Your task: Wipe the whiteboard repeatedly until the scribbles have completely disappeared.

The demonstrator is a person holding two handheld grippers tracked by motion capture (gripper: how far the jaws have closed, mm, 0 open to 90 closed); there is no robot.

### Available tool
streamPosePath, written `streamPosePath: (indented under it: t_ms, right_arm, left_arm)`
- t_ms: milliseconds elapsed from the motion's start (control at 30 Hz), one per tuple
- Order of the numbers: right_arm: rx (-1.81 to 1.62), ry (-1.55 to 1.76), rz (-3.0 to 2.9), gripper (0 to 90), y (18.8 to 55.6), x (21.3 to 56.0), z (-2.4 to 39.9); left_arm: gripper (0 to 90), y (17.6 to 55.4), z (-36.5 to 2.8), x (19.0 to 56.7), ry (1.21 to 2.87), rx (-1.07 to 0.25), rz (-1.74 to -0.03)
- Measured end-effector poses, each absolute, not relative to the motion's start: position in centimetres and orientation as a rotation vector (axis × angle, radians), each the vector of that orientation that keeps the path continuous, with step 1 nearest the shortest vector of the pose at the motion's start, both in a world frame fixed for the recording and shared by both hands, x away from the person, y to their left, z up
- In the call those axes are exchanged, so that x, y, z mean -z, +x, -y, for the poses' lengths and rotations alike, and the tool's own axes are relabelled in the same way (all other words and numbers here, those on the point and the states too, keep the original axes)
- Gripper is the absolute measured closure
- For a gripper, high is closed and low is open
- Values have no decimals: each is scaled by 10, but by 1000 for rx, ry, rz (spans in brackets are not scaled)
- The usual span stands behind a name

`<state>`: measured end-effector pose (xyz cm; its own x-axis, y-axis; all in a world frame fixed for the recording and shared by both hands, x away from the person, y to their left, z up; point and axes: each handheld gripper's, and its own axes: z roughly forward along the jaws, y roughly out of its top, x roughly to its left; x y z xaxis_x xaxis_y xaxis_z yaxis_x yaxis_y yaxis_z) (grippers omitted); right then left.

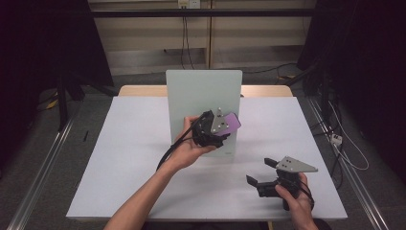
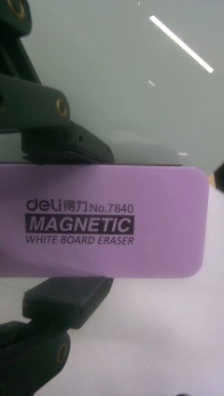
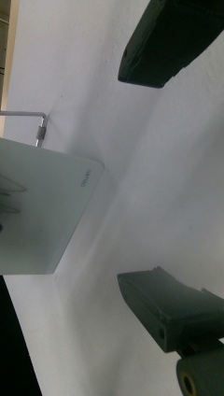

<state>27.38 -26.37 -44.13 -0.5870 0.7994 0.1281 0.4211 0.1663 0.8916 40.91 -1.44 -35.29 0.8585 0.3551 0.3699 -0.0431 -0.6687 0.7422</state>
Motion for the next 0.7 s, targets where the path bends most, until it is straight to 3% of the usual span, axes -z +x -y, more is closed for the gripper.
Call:
streamPosePath:
  t_ms: [333,700]
  right_arm:
    - [-1396,1164,-2077,43,274,441,263]
    - [-1397,1164,-2077,43,274,441,263]
  left_arm:
    - [408,422,-6,321,2156,-693,-276]
    - [408,413,2,338,2230,-728,-212]
